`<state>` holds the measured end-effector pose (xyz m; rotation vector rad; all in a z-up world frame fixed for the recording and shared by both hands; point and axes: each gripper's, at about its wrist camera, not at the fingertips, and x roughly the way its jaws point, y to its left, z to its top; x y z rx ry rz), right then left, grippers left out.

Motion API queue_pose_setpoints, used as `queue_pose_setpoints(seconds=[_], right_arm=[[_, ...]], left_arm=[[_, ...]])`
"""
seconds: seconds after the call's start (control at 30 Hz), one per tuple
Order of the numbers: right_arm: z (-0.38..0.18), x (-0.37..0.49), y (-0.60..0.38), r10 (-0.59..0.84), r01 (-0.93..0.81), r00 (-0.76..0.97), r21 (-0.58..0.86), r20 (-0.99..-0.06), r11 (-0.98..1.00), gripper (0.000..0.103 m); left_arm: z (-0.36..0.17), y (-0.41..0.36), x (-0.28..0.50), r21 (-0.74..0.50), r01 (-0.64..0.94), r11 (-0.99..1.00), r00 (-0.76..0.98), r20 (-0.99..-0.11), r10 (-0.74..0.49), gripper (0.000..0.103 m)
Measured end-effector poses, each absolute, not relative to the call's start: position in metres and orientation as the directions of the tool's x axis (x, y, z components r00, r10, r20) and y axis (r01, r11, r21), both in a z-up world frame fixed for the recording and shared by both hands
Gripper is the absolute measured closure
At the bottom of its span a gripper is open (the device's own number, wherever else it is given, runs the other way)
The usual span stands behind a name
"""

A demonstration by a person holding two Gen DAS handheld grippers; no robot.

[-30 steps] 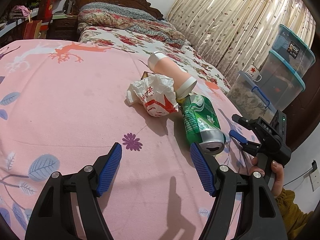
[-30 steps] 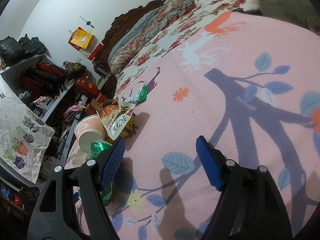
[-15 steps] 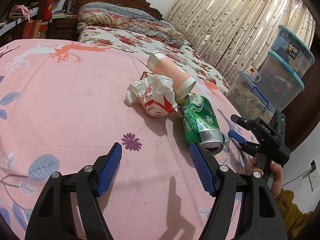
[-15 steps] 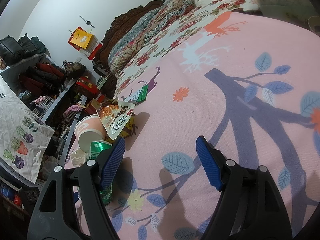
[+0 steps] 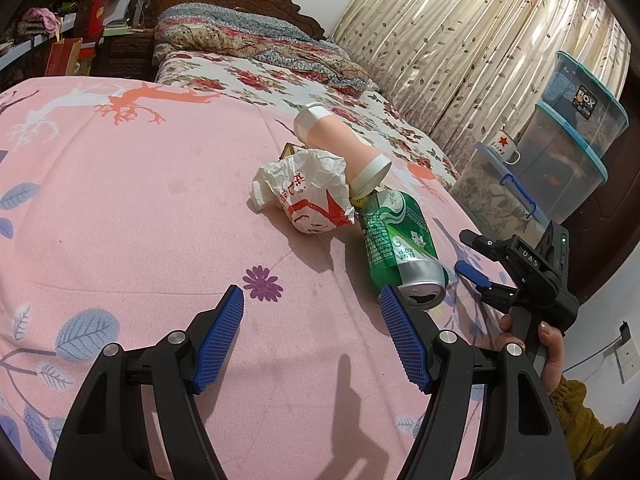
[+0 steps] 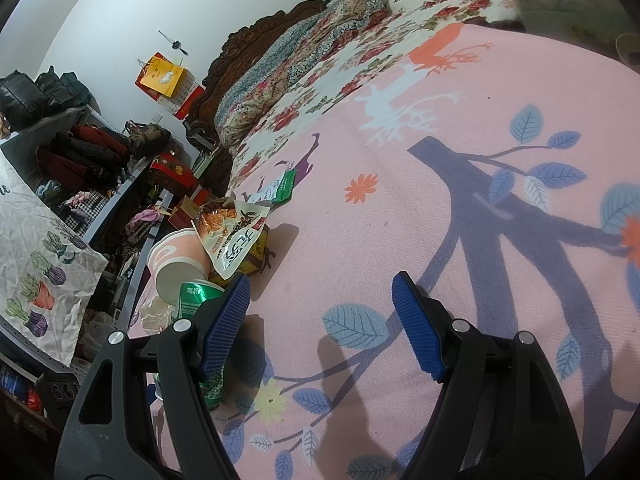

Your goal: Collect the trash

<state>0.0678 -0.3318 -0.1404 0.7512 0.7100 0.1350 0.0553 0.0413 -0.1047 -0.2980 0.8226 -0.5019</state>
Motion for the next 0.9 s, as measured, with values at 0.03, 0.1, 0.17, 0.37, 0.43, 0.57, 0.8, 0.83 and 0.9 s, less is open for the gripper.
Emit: queue_pose_setpoints(seconds=[0.03, 0.1, 0.17, 0.37, 0.43, 0.57, 0.8, 0.83, 0.9], right_arm=[[-0.141, 0.068, -0.332, 0.356, 0.131, 0.762, 0.667, -0.541, 0.734, 0.028], [-0.141, 0.068, -0.331, 0.356, 0.131, 0.762, 0.667, -0.541, 0.734, 0.028], [-0.14, 0.068, -0.33, 0.361, 0.126, 0.761, 0.668, -0.539, 0.733, 0.028], [-0.14, 0.071, -0.325, 0.384, 0.1, 0.751, 0.667, -0.538, 0.739, 0.032], [-0.139, 0.071, -0.323, 0.389, 0.085, 0.749, 0.659, -0.537, 0.747, 0.033], [-0.136, 0.071, -0.319, 0.391, 0.066, 0.748, 0.647, -0.537, 0.76, 0.032], [-0.083, 0.098, -0.278, 0.443, -0.132, 0.732, 0.529, -0.518, 0.838, 0.031], [-0.075, 0.104, -0.268, 0.443, -0.164, 0.729, 0.495, -0.521, 0.853, 0.03], [-0.061, 0.124, -0.242, 0.449, -0.229, 0.703, 0.422, -0.552, 0.877, 0.029]], left_arm=[[-0.105, 0.043, 0.056, -0.452, 0.312, 0.836, 0.566, -0.618, -0.545, 0.036], [-0.104, 0.046, 0.057, -0.478, 0.317, 0.819, 0.556, -0.606, -0.569, 0.036], [-0.103, 0.05, 0.059, -0.501, 0.31, 0.808, 0.546, -0.602, -0.583, 0.036], [-0.087, 0.044, 0.072, -0.503, 0.311, 0.807, 0.54, -0.605, -0.585, 0.036], [-0.079, 0.038, 0.083, -0.467, 0.311, 0.828, 0.553, -0.619, -0.557, 0.036], [-0.071, 0.018, 0.112, -0.438, 0.315, 0.842, 0.539, -0.647, -0.539, 0.036], [-0.085, -0.005, 0.144, -0.401, 0.314, 0.861, 0.508, -0.695, -0.509, 0.05], [-0.087, -0.003, 0.145, -0.407, 0.311, 0.859, 0.505, -0.695, -0.512, 0.053], [-0.088, 0.001, 0.146, -0.422, 0.308, 0.853, 0.509, -0.684, -0.522, 0.074]])
